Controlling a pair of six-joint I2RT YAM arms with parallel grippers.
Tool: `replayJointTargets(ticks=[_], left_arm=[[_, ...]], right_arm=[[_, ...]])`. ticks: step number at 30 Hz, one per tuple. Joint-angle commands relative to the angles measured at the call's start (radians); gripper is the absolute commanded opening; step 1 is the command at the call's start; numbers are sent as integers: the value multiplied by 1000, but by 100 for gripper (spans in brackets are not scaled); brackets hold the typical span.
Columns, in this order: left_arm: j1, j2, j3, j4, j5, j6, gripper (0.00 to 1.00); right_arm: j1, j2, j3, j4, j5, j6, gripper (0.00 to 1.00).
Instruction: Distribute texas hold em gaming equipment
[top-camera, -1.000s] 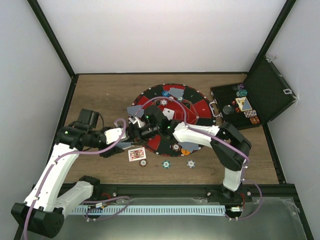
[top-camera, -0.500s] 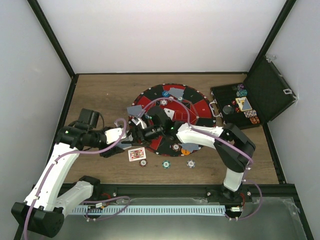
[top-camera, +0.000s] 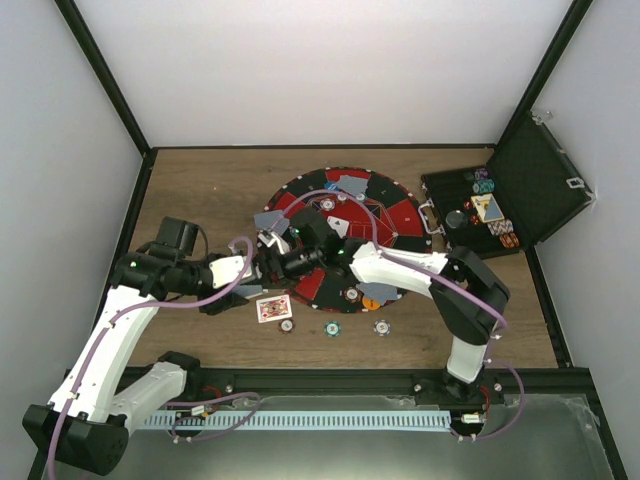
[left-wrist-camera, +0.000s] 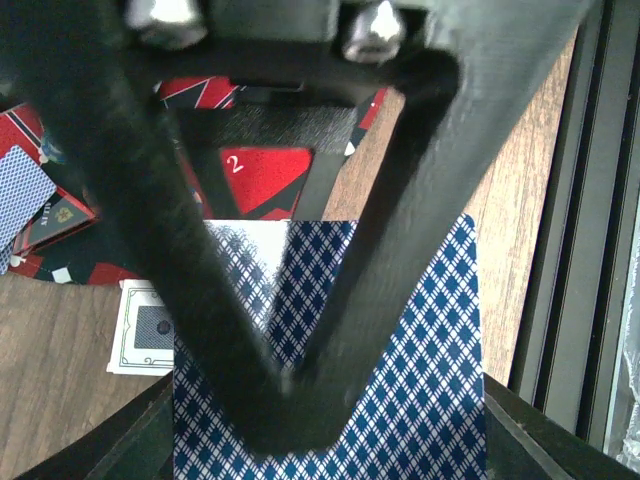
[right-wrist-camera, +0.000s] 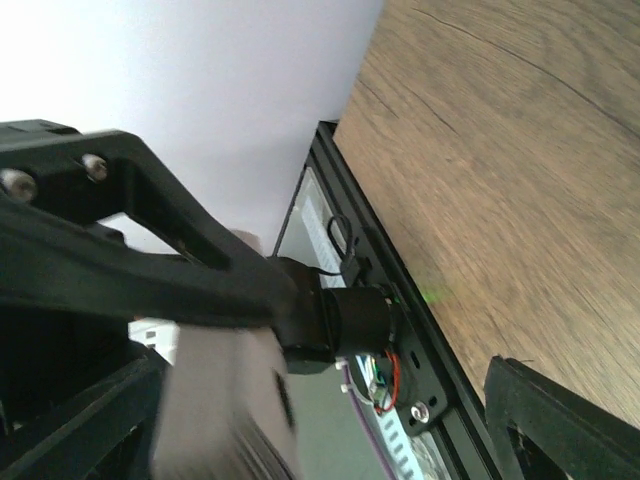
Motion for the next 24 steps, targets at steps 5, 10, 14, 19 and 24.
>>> replayJointTargets(ticks=[5, 10, 14, 19, 24], left_arm=[[0, -10, 12, 13, 29, 12, 4], [0, -7, 19, 13, 27, 12, 4], [0, -6, 18, 13, 31, 13, 4], [1, -8, 16, 13, 30, 11, 4], [1, -10, 20, 12, 31, 10, 4]], right_arm=[[28, 91, 122, 9, -42, 9, 88], [9, 100, 93, -5, -42, -2, 84], [-20, 73, 28, 18, -45, -8, 83], [-41, 52, 13, -16, -27, -34, 82], [-51, 49, 14, -65, -18, -63, 78]])
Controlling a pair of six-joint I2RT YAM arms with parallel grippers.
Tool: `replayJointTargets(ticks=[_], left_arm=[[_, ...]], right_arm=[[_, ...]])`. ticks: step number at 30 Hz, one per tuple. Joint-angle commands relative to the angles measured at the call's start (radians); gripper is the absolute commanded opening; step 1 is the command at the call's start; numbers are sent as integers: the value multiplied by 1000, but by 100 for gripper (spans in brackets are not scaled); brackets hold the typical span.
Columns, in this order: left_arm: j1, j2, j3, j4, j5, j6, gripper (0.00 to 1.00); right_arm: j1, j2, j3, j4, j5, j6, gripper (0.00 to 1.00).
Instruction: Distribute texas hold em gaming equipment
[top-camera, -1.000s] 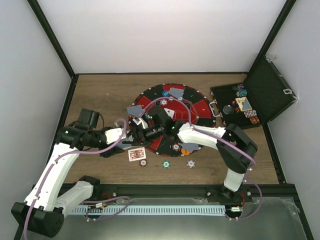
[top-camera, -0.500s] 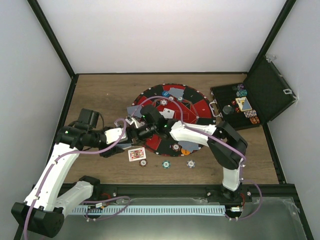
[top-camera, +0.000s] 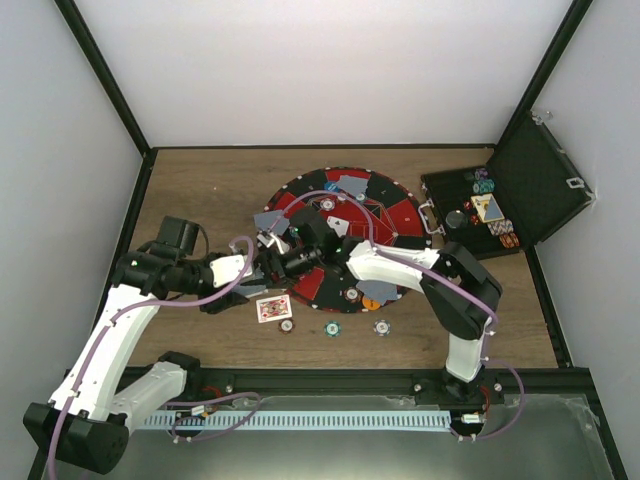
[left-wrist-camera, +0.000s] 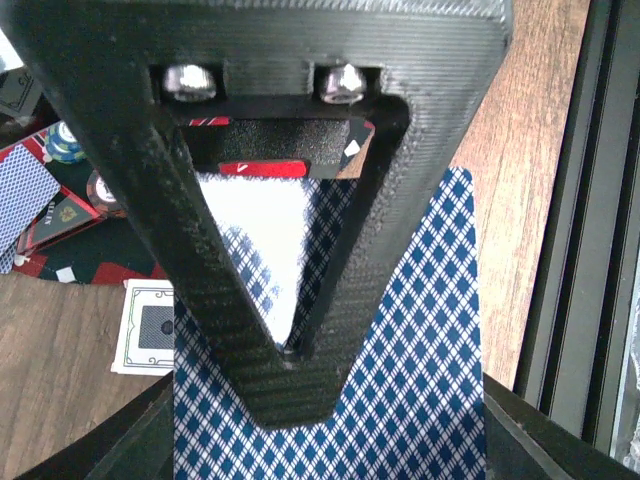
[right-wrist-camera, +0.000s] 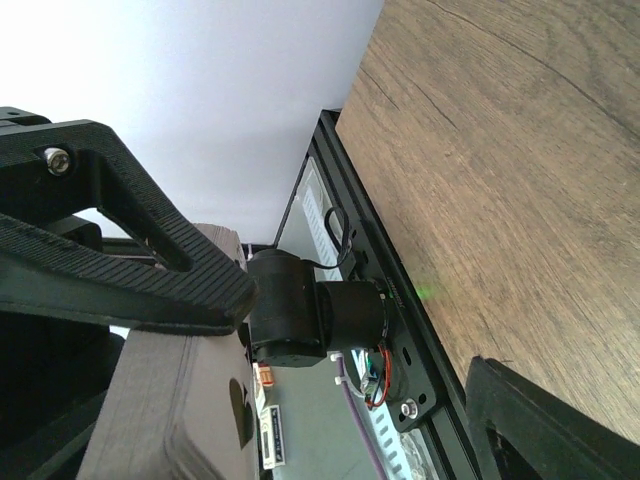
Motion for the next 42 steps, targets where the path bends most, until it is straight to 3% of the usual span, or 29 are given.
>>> replayJointTargets(ticks=[1, 10, 15, 24, 32, 37, 42], left_arm=[[1, -14, 18, 3, 33, 9, 4], [1, -22, 11, 10, 31, 7, 4], [1, -28, 3, 12, 29, 7, 4], [1, -21, 3, 19, 30, 6, 4], [1, -25, -6, 18, 25, 9, 4], [1, -25, -14, 20, 21, 11, 4], [1, -23, -21, 26, 14, 11, 4]], right_arm=[[-30, -21, -21, -101, 42, -44, 77], [-39, -72, -22, -131, 65, -62, 72], [-40, -121, -35, -94, 35, -8, 60], [-40, -173, -20, -169, 58, -32, 50], [-39, -208, -22, -197, 78, -34, 25], [-40, -222, -15, -232, 89, -52, 2], [-46, -229, 26, -315, 100, -105, 1]])
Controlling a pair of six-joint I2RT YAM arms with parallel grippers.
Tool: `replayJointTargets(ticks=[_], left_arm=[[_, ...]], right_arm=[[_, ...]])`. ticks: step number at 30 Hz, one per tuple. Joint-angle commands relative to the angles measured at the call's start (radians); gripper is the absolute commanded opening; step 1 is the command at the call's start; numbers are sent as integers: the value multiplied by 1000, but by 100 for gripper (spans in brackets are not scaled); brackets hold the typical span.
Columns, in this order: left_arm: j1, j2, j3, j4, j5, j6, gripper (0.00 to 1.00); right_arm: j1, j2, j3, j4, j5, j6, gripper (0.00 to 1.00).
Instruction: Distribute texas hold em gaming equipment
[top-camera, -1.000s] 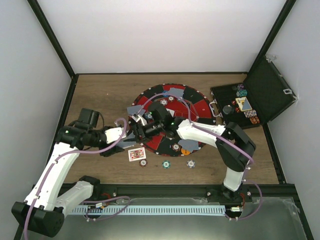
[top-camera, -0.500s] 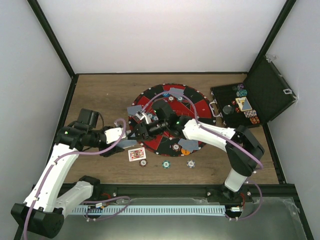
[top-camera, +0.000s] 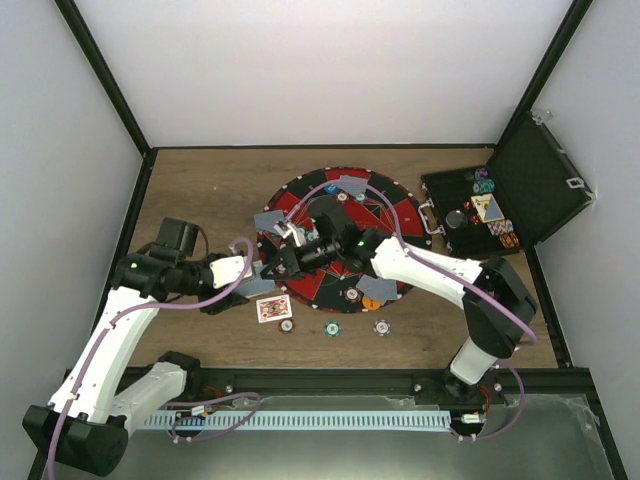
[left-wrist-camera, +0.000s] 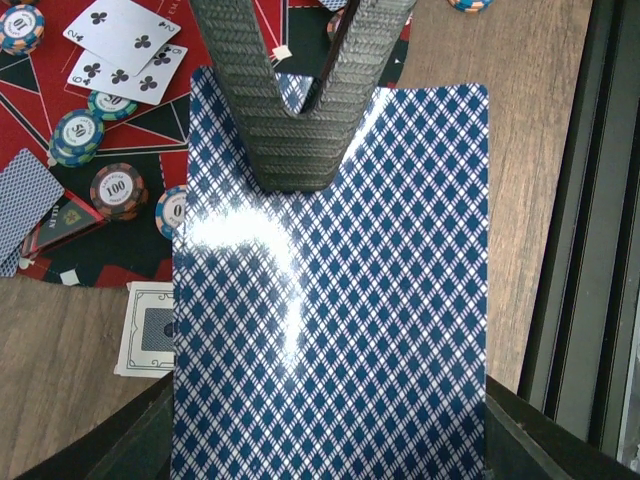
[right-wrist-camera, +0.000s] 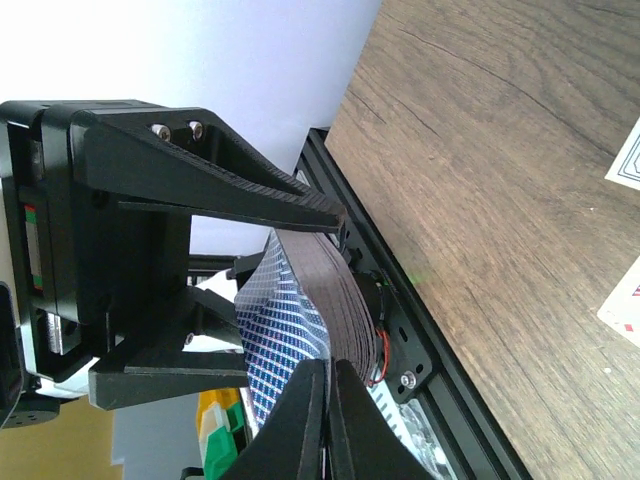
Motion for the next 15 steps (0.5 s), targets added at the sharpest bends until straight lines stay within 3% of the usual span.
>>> replayJointTargets(ticks=[1, 10, 15], left_arm=[[1, -11, -11, 14, 13, 11, 4], [1, -15, -21, 14, 7, 10, 4], [1, -17, -18, 10, 9, 3, 4]], right_arm=[[-18, -33, 56, -120, 31, -63, 1], [-164, -94, 51, -277, -4, -206, 1], [-277, -118, 97, -423, 211, -347, 1]])
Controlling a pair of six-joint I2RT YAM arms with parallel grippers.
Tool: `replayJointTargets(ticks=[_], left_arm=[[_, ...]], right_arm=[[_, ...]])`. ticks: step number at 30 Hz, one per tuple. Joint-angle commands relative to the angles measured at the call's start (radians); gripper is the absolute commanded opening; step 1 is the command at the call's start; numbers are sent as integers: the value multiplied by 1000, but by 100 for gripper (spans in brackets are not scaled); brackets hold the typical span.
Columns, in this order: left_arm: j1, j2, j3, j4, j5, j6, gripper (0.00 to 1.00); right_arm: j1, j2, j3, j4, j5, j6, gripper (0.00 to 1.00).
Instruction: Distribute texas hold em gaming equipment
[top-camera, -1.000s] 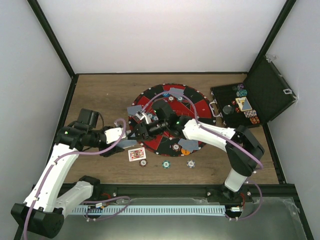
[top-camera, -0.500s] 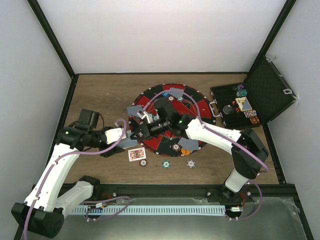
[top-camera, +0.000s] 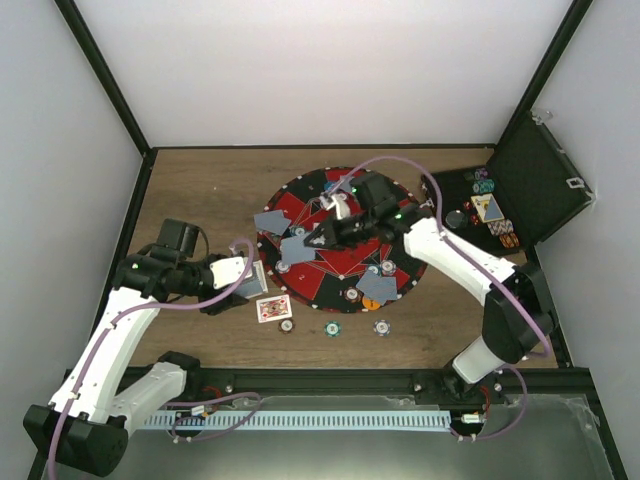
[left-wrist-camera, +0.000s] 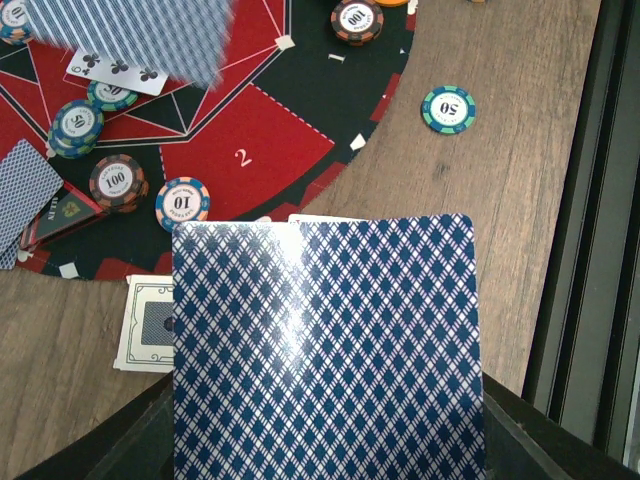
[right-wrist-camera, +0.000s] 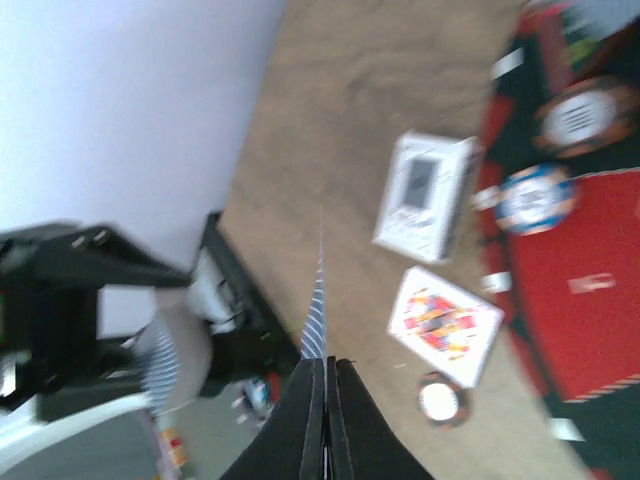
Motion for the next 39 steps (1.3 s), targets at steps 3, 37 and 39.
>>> replayJointTargets(ticks=[3, 37, 39], left_arm=[[1, -19, -1, -4, 23, 1, 4], [1, -26, 55, -37, 17, -26, 5], [1, -25, 58, -35, 22, -29, 5]], right_arm=[[-62, -17, 128, -224, 546, -211, 1], [150, 361, -171, 529, 1410, -1142, 1], [154, 368, -172, 505, 1401, -1118, 1]])
